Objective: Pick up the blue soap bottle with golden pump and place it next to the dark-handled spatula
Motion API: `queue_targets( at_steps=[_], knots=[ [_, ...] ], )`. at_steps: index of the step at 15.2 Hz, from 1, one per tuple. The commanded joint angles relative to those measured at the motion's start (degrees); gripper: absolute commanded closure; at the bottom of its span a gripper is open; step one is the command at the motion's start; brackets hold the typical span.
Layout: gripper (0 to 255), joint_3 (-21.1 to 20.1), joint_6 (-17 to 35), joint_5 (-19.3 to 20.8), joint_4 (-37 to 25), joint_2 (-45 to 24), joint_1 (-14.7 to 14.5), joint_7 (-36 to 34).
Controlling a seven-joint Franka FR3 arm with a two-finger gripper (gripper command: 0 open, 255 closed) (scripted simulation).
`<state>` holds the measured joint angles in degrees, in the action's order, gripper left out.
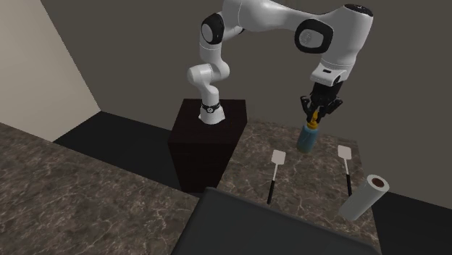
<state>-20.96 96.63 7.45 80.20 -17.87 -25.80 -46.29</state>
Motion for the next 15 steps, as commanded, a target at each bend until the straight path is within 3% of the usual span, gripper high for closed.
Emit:
queue_targets(
  at_steps=[1,15],
  knots=[
    [255,0.02,1.74,-0.1,2.07,0.39,0.19,-0.03],
    [255,0.34,12.27,0.34,12.1,-0.18,0.68,-0.63]
  ],
)
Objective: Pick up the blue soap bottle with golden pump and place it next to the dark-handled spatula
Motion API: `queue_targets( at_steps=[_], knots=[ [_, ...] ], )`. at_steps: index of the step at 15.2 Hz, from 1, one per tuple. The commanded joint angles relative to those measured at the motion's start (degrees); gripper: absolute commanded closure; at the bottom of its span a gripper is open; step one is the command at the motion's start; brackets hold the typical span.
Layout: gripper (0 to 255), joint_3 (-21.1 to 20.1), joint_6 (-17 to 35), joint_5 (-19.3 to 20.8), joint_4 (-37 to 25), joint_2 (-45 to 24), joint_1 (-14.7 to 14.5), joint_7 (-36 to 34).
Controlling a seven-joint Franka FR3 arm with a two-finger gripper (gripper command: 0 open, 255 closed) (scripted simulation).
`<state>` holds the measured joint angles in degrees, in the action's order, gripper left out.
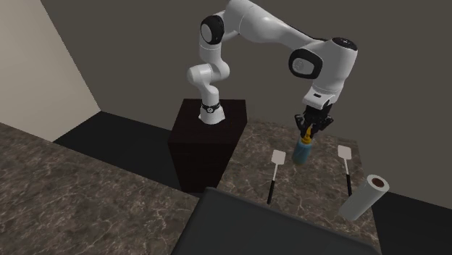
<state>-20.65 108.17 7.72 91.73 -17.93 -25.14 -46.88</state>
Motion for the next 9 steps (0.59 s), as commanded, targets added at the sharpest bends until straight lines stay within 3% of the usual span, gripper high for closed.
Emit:
queue_targets(
  at_steps=[1,9],
  knots=[
    [255,0.07,1.44,0.14,1.15,-0.27,0.03,-0.1],
    [255,0.35,6.51,0.85,4.94,-1.66,0.01,-0.65]
  ],
)
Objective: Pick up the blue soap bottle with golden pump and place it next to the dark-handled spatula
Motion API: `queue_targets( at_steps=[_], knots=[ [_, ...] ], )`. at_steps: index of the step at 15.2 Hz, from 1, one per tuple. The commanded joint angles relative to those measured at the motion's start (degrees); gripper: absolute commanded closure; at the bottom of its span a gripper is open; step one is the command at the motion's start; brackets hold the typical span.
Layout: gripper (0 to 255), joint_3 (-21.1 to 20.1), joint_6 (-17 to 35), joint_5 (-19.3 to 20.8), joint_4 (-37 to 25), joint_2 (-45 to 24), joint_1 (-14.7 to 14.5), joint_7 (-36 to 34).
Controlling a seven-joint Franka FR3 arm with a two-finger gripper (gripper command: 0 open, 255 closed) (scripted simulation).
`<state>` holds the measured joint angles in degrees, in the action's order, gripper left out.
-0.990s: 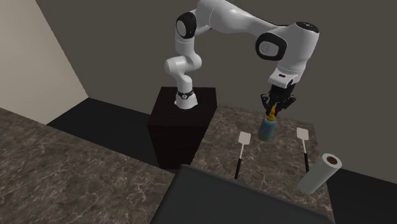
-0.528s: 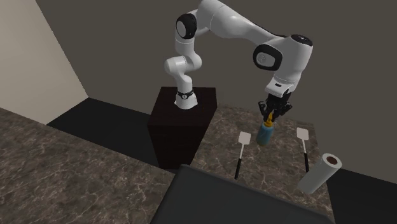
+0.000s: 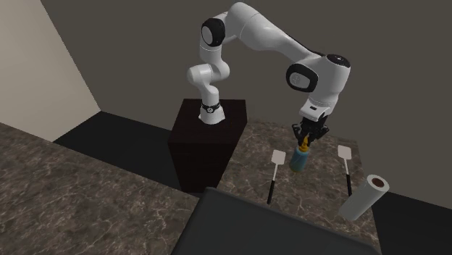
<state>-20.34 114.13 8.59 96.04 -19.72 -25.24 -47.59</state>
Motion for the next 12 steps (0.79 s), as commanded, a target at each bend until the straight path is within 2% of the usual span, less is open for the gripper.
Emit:
queue_targets(
  at_steps=[1,7,8,12],
  knots=[
    [255,0.03,0.54,-0.02,0.61,0.13,0.11,0.06],
    [255,0.03,0.54,-0.02,0.61,0.12,0.11,0.06],
    [0,0.03,0.54,-0.02,0.61,0.12,0.1,0.05],
    [0,0.03,0.54,-0.02,0.6,0.12,0.1,0.05]
  ],
)
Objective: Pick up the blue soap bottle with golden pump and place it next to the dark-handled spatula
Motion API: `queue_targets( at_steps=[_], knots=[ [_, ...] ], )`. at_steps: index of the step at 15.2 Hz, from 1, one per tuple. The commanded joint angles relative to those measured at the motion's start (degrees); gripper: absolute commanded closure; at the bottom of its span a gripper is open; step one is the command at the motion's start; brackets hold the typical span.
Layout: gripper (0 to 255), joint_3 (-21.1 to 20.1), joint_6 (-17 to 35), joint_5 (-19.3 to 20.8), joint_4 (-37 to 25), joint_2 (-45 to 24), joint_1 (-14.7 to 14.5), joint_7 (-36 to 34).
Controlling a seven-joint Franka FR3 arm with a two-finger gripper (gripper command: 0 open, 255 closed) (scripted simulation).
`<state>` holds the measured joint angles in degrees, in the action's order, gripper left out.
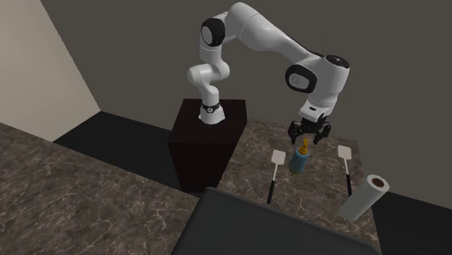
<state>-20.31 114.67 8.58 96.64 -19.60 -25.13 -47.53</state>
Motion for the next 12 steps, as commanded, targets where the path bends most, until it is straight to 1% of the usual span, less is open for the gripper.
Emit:
queue_targets(
  at_steps=[1,5,12],
  knots=[
    [0,0.0,0.0,0.0,0.0,0.0,0.0,0.0],
    [0,-0.38,-6.61,-0.85,-5.07,1.67,-0.06,0.59],
    [0,-0.38,-6.61,-0.85,-5.07,1.67,-0.06,0.59]
  ],
)
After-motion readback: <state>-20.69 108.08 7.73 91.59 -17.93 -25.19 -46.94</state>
